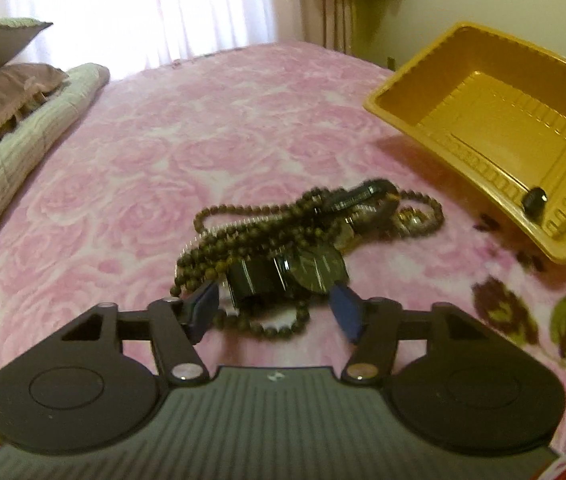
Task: Organize jewelry
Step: 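Grasp the black wristwatch with the left tool and lift it, then lower the wristwatch into the tray and open the left tool, then grasp the dark bead necklace with the left tool, then lift the bead necklace and drop it into the tray with the left tool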
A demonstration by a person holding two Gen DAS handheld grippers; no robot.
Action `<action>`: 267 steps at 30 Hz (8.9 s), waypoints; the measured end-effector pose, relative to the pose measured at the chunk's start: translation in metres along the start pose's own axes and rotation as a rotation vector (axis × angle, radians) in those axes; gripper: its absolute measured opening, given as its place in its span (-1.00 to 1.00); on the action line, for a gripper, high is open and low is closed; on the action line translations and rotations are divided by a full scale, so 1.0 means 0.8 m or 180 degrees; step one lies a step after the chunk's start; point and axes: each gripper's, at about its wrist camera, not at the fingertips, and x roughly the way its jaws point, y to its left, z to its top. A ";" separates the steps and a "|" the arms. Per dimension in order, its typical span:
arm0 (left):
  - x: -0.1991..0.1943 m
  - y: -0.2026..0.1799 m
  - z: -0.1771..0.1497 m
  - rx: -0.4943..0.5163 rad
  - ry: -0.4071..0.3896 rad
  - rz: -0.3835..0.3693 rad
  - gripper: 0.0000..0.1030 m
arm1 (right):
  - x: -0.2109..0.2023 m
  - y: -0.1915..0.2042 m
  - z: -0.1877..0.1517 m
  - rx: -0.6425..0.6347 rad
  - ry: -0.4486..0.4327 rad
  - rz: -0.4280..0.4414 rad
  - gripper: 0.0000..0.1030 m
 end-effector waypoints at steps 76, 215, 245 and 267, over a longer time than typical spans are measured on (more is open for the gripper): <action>-0.020 -0.062 0.074 0.0990 -0.0027 -0.1059 -0.64 | 0.001 -0.003 -0.004 0.0013 -0.0019 0.0000 -0.90; -0.222 0.005 0.351 0.1523 -0.1560 -0.0022 -0.88 | -0.003 -0.009 -0.004 -0.0099 -0.0004 -0.0031 -0.91; -0.130 -0.189 0.368 0.1944 -0.1229 -0.0968 -0.88 | -0.005 -0.005 -0.004 -0.0111 -0.0011 -0.0032 -0.91; -0.014 -0.190 0.319 0.1747 -0.0356 -0.1253 -0.88 | -0.003 -0.007 -0.001 -0.0109 0.0008 -0.0014 -0.91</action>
